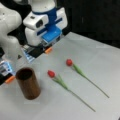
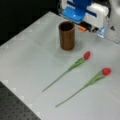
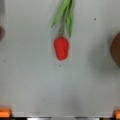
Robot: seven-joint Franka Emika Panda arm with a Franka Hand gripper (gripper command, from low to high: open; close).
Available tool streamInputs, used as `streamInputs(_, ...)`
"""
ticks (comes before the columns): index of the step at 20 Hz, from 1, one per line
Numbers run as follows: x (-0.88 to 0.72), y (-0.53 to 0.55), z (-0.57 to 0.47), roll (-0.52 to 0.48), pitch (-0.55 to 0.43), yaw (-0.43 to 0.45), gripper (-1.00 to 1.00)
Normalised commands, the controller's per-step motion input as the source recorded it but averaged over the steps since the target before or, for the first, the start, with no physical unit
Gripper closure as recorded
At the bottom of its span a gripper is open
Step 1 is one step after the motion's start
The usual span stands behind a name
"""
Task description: Flower insertion into a vase
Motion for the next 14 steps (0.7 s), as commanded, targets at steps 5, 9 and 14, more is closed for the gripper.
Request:
streamInputs(5,0.04,0.00,-0.08,-0.030,0.057,0.099,-1.00)
streamInputs(9,0.20,-0.04,-0.21,-0.043,0.038,0.126,-1.00)
streamInputs(14,0.32,-0.13,-0.20,-0.053,-0.001,0.074,-1.00)
